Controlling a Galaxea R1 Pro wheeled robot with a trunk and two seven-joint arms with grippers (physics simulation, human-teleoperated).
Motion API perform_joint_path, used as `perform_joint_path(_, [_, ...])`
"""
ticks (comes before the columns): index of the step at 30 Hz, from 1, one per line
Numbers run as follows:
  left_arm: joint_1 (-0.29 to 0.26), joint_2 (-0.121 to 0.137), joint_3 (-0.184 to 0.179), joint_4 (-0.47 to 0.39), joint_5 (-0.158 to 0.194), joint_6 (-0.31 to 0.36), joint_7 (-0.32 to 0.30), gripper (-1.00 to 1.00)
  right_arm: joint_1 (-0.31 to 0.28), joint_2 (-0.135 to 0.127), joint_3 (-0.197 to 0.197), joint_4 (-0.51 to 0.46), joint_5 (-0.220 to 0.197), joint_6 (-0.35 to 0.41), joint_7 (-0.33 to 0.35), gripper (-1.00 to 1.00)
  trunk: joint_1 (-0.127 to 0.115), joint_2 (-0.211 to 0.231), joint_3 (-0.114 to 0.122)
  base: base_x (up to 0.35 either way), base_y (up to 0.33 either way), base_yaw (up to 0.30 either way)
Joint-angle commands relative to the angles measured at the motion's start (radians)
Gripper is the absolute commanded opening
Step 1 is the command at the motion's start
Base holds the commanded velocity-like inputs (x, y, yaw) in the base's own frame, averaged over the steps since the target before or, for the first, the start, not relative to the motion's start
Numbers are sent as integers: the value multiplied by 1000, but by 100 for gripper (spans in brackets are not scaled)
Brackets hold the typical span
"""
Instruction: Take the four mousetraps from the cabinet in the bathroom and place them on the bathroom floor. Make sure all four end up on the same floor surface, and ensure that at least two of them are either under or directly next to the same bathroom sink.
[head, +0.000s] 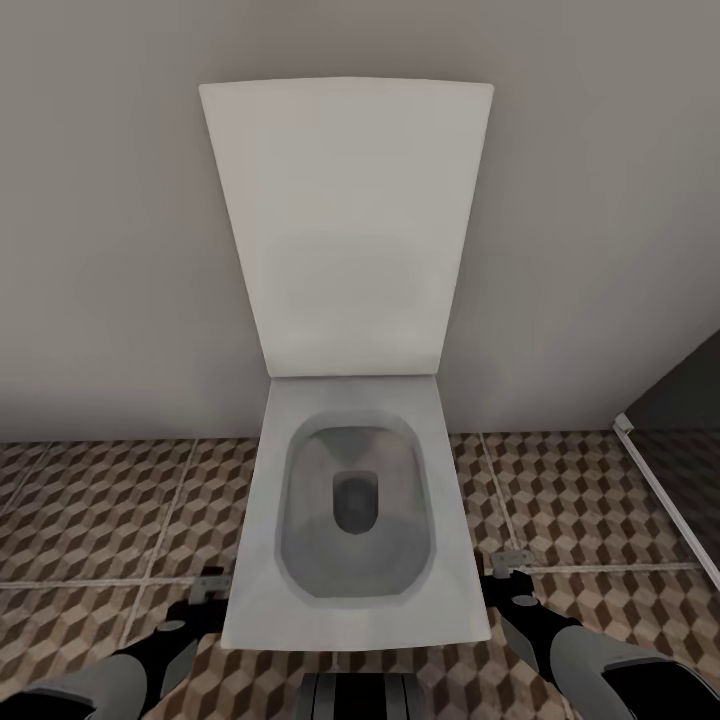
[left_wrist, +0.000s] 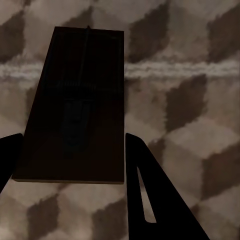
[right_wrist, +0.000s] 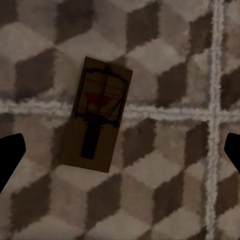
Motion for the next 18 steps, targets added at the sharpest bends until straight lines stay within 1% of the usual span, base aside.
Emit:
perform_joint_path(1, [2, 0, -9, 1, 7, -7, 2, -100, -1, 0, 7, 2, -2, -4, -3, 100, 0, 0, -1, 0, 0, 0])
perform_joint_path(7, [12, -1, -9, 1, 6, -24, 2, -100, -1, 0, 7, 2, -2, -4, -3, 100, 0, 0, -1, 0, 0, 0])
perform_joint_path(15, [26, -3, -9, 0, 5, -31, 2, -100, -1, -1, 7, 2, -2, -5, -3, 100, 0, 0, -1, 0, 0, 0])
perform_joint_path(18, [35, -3, -9, -1, 5, -49, 3, -100, -1, -1, 7, 2, -2, -5, -3, 100, 0, 0, -1, 0, 0, 0])
